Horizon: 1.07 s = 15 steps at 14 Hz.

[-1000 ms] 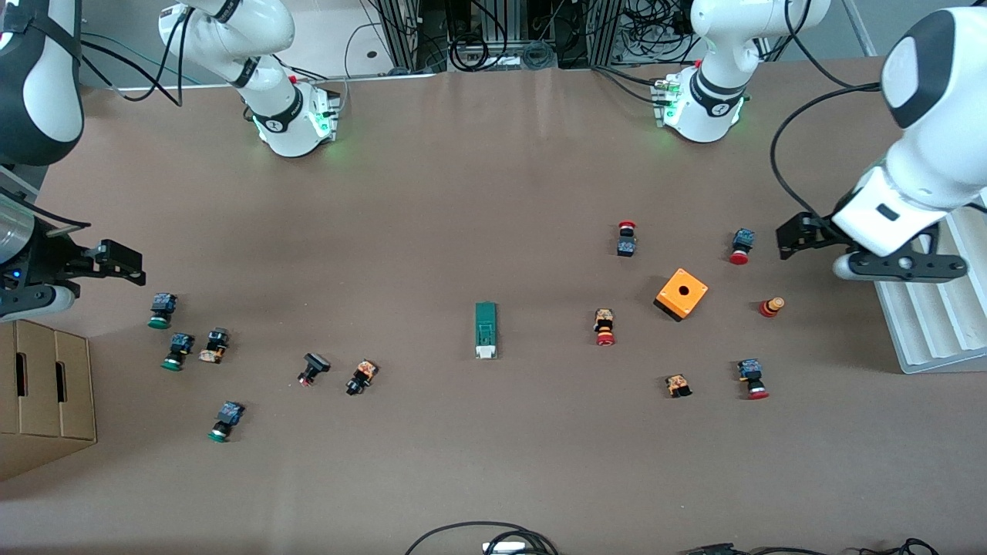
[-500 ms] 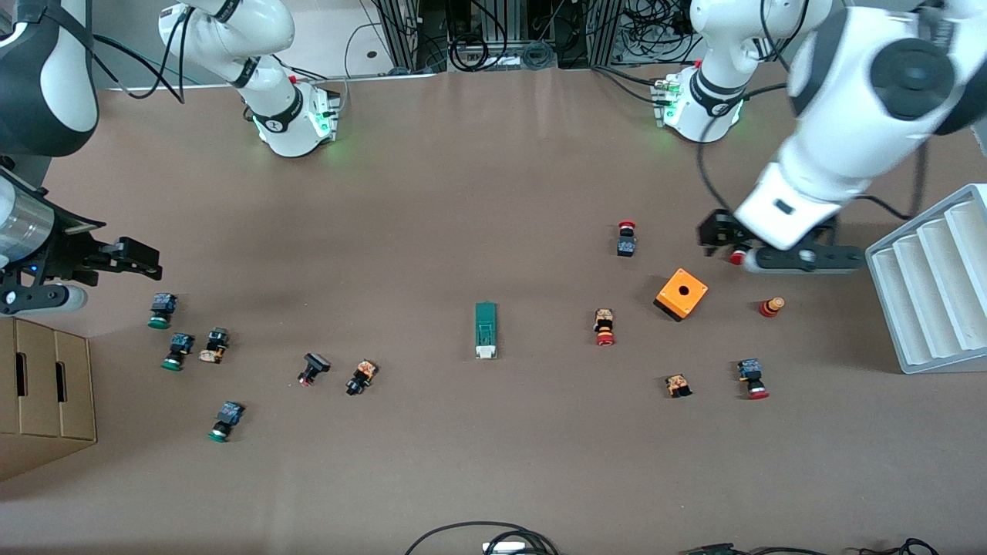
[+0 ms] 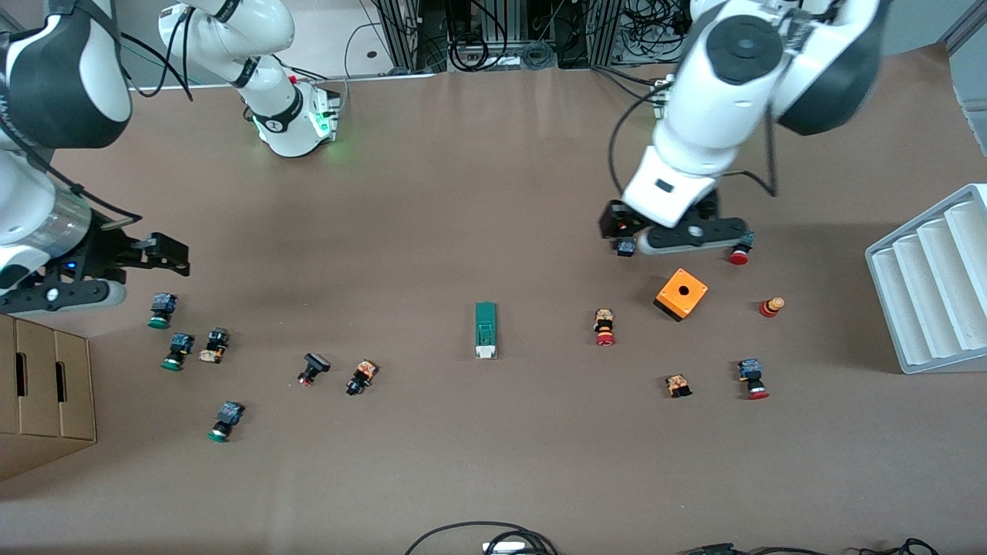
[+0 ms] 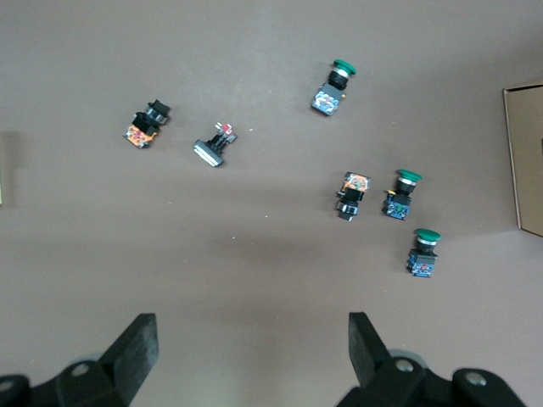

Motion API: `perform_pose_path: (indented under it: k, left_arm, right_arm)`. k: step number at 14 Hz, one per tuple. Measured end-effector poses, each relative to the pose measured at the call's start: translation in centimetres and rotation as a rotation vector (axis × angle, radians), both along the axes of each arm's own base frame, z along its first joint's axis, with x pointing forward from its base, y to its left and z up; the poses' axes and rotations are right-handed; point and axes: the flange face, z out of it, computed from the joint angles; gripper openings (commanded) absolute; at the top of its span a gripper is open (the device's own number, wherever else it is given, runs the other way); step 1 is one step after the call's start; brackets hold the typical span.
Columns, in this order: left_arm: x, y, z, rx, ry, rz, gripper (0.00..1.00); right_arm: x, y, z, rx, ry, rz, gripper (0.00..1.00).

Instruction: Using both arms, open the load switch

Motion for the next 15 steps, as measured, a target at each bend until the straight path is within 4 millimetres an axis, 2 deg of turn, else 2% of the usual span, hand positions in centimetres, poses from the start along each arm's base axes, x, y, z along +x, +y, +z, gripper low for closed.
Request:
perform_pose_path:
  k: [5, 7, 10, 13, 15]
  left_arm:
    - [-1.9, -5.8, -1.7, -0.011, -0.057, 0.034, 1.0]
    - [-3.4, -8.9, -3.0, 0.02, -0.101, 0.065, 1.0]
    - [-6.2, -13.5, -5.5, 0.065, -0.163, 0.111, 1.0]
    - [-8.0, -16.7, -7.6, 0.077, -0.213, 0.097, 1.0]
    - [-8.8, -18.5, -9.7, 0.104, -0.27, 0.078, 1.0]
  right_arm:
    - [-0.3, 0.7, -0.2, 0.035, 0.022, 0.003, 1.0]
    - [-0.4, 1.7, -0.2, 0.036, 0.023, 0.021, 1.0]
    - [-0.7, 4.9, -0.2, 0.037, 0.024, 0.077, 1.0]
    - [-0.7, 7.9, 0.2, 0.042, -0.021, 0.128, 1.0]
    - [0.1, 8.8, 0.4, 0.052, -0.087, 0.141, 1.0]
